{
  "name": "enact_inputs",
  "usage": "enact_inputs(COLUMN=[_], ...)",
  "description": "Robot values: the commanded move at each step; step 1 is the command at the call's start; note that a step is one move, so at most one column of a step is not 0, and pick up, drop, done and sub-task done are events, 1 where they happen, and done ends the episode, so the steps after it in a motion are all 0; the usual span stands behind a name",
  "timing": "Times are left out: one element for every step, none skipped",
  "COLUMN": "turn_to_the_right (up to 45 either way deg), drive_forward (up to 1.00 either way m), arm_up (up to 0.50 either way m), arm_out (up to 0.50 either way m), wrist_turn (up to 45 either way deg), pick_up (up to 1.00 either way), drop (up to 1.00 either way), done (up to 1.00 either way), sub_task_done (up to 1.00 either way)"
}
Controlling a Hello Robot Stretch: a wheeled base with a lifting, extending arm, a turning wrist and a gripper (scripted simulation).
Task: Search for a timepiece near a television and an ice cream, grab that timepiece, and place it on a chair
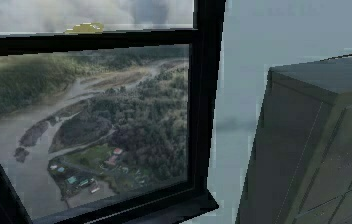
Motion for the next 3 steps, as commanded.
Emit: enact_inputs(turn_to_the_right=[0.0, 0.0, 0.0], drive_forward=[0.0, 0.0, 0.0], arm_up=[0.0, 0.0, 0.0], arm_out=[0.0, 0.0, -0.42], wrist_turn=[-45.0, -27.0, 0.0], pick_up=[0.0, 0.0, 0.0], drop=[0.0, 0.0, 0.0], done=[0.0, 0.0, 0.0], sub_task_done=[0.0, 0.0, 0.0])
